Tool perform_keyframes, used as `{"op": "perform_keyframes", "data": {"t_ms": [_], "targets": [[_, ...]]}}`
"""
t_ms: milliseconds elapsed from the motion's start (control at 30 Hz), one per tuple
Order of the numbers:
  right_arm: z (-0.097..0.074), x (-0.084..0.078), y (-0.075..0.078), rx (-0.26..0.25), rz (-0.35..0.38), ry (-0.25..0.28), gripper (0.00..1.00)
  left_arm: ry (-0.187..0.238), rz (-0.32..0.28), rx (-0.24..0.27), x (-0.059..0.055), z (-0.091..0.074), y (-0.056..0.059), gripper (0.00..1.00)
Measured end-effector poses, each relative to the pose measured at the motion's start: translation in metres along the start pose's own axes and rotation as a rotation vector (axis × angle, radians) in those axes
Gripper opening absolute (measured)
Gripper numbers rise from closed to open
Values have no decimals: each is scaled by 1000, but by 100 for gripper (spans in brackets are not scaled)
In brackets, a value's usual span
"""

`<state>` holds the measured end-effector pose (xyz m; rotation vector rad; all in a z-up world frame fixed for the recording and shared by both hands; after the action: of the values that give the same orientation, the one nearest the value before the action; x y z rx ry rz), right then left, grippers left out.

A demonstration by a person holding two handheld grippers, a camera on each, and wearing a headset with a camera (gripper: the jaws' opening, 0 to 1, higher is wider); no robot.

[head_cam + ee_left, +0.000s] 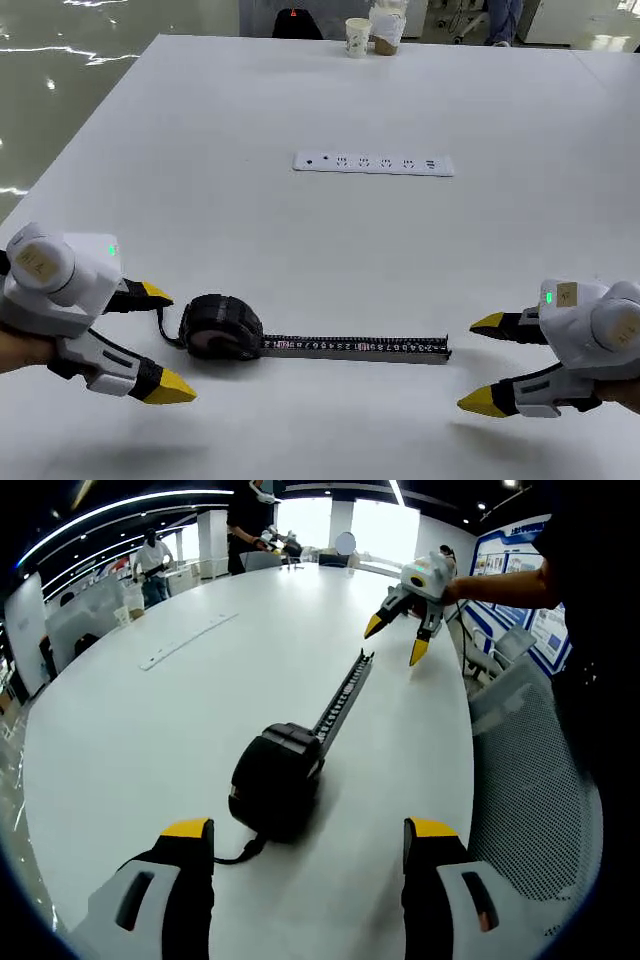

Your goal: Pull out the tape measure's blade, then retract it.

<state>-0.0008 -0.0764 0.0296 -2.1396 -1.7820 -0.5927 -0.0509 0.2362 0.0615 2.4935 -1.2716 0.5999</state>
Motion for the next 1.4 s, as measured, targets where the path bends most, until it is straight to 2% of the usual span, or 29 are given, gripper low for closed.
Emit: {"op": "perform_keyframes", "data": {"t_ms": [167, 500, 633, 833, 967, 1133, 1400], "targets": [[-1, 0, -6, -15, 44, 15, 62, 31, -32, 15, 1, 0, 6, 77], [-6, -2, -14, -39, 137, 46, 72, 74, -95, 56, -3, 1, 18, 83], [-8, -3, -22, -46, 163, 55, 76, 106, -132, 70, -4, 1, 25, 86], [-9, -1, -31, -54, 210, 82, 81, 106, -153, 102, -10, 3, 33, 90], [-10, 1, -36, -62, 237, 98, 84, 135, -189, 126, -10, 2, 37, 93], [-12, 4, -37, -92, 254, 136, 90, 138, -209, 150, -13, 1, 41, 94], [-15, 7, -44, -101, 292, 146, 95, 182, -266, 178, -7, -7, 48, 99]]}}
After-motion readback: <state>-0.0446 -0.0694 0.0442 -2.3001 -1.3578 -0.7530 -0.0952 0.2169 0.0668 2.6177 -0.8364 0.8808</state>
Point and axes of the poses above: the centre of the closed fingertips' face, and the gripper's own axes: z roughly forward along the fingers, y roughly to its right, x roughly out of its top, the point moved 2 cm from there along -z, roughly backward along the fingers, and after that the axes turned 13 degrees about -y, right-handed, at the moved point
